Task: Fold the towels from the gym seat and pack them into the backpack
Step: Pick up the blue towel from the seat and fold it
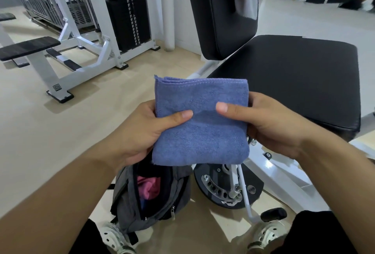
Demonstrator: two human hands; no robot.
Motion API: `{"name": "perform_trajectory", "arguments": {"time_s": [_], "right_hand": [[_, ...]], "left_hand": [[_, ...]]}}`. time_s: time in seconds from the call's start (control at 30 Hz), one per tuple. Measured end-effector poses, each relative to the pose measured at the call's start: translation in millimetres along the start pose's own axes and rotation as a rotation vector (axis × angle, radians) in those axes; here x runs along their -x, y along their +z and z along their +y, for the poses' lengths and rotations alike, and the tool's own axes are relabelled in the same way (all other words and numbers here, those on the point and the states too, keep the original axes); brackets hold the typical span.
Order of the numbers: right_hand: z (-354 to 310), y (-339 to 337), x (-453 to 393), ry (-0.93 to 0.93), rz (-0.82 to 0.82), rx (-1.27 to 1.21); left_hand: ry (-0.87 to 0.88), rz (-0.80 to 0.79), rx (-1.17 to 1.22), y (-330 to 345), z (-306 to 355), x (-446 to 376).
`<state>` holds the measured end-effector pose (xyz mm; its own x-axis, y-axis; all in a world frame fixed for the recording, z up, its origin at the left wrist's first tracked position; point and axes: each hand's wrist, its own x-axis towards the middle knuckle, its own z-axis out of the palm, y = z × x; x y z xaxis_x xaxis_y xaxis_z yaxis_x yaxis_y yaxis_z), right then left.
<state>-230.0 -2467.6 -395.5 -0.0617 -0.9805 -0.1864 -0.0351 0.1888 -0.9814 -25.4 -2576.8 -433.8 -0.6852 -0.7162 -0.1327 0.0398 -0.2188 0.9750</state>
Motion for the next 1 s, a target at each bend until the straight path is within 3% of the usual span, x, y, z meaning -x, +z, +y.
{"name": "perform_trajectory", "arguments": {"time_s": [0.27,0.5,0.73,1.0], "right_hand": [[9,-17,-12,-0.017,0.094,-0.084],[11,-30,-25,-0.114,0.134,-0.202],[21,-37,-36,-0.151,0.293,-0.047],[23,-40,-34,-0.126,0.199,-0.024]], "left_hand": [[-0.068,-0.125,0.033,-8,-1,-13],[0.014,-0.03,0.102,-9,0,-38],[0.055,0.002,0.016,-14,-3,-57],[0.052,0.037,-0.042,-13,-2,-60]]}}
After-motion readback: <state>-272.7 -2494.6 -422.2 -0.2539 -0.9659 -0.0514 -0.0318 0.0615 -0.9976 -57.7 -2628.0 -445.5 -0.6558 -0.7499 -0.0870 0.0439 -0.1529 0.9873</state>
